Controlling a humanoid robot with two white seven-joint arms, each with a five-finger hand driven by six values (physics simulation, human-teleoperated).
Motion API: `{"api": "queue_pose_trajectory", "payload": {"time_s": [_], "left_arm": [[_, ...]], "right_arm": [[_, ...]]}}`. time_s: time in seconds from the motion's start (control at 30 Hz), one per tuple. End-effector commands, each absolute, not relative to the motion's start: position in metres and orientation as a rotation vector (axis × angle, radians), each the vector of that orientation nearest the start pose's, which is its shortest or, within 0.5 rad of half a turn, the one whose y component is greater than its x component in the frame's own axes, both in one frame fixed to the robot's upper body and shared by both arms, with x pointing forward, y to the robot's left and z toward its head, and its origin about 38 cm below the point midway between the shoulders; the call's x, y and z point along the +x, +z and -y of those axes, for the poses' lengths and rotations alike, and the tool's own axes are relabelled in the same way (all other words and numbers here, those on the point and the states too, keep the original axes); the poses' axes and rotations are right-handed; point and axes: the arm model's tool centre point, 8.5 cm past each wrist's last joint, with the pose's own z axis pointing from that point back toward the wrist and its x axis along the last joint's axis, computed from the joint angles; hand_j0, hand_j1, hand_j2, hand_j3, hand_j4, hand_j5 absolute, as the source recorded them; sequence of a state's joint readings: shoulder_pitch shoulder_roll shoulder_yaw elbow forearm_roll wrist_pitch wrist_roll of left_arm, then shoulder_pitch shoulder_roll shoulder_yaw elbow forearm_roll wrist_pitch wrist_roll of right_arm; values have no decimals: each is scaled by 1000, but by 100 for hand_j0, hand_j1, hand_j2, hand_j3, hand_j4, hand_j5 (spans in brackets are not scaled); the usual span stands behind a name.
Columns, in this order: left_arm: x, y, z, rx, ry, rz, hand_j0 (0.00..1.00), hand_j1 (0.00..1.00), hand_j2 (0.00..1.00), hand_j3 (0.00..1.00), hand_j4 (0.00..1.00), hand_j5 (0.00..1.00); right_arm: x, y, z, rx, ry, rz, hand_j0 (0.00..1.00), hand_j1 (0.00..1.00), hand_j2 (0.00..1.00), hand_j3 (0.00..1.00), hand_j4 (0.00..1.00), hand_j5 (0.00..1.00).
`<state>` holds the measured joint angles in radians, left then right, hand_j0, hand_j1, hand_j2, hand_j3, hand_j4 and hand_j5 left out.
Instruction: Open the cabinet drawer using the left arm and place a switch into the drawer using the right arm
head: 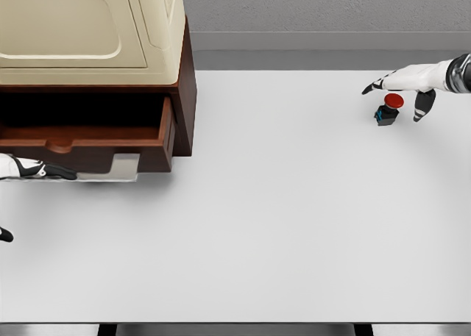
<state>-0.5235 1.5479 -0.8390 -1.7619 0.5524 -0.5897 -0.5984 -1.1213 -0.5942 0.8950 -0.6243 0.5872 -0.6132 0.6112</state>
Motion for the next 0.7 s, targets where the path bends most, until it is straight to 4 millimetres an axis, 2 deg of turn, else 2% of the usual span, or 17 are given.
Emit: {"api": "queue_pose_trajectory", "payload": {"time_s": [0.0, 0.13, 0.23, 0.47, 0.67], "left_arm": [[301, 280, -411, -132, -1750, 1238, 100, 100, 100, 100, 100, 100], [301, 285, -414, -122, -1741, 1243, 100, 100, 100, 100, 100, 100], [303, 289, -414, -114, -1741, 1253, 100, 100, 100, 100, 100, 100], [303, 298, -416, -110, -1714, 1275, 100, 100, 100, 100, 100, 100], [303, 306, -418, -103, -1694, 1293, 100, 100, 100, 100, 100, 100]], "right_arm": [[550, 214, 375, -562, 1990, 834, 100, 100, 100, 100, 100, 100], [550, 214, 375, -562, 1989, 833, 100, 100, 100, 100, 100, 100], [550, 214, 375, -561, 1988, 835, 81, 81, 81, 81, 81, 81], [549, 212, 376, -557, 1988, 832, 86, 86, 86, 86, 86, 86], [548, 209, 376, -552, 1989, 829, 86, 86, 86, 86, 86, 86]]}}
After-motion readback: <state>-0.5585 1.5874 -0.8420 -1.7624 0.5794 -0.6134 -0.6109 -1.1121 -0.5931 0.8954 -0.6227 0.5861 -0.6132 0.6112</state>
